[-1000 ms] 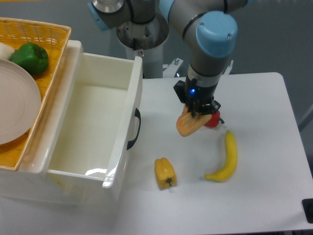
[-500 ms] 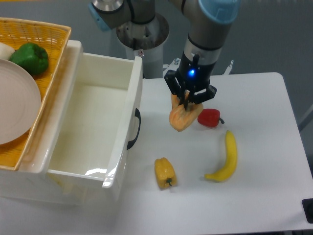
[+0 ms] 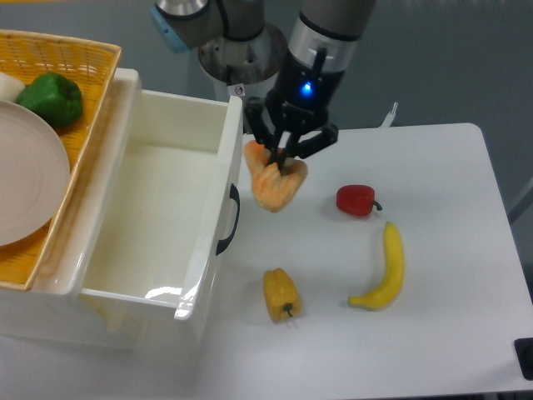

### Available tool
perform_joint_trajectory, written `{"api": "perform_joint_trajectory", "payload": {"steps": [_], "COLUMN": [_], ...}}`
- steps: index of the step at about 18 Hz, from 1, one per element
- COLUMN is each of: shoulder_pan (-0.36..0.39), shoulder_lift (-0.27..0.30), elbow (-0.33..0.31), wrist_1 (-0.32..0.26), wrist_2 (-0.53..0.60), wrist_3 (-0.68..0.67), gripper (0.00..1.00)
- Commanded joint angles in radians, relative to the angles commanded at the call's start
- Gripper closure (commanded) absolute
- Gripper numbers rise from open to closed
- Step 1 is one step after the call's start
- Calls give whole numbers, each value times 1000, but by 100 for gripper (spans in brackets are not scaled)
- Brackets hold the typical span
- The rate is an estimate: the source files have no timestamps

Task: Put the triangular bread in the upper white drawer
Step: 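Lift the bread and carry it over the open white drawer, then lower the bread into the drawer and open the gripper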

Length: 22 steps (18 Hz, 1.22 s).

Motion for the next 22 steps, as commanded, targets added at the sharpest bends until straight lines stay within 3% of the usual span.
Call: {"api": "perform_joint_trajectory", "payload": {"steps": [8, 12, 22], "shoulder_pan": [-103, -143, -203], "shoulder_lift": [-6, -12, -37], "elbow": [-6, -41, -64], "wrist_1": [2, 5, 9], "wrist_2": [3, 8, 8], "wrist_3": [-68, -68, -61], "gripper": [100, 100, 100]}}
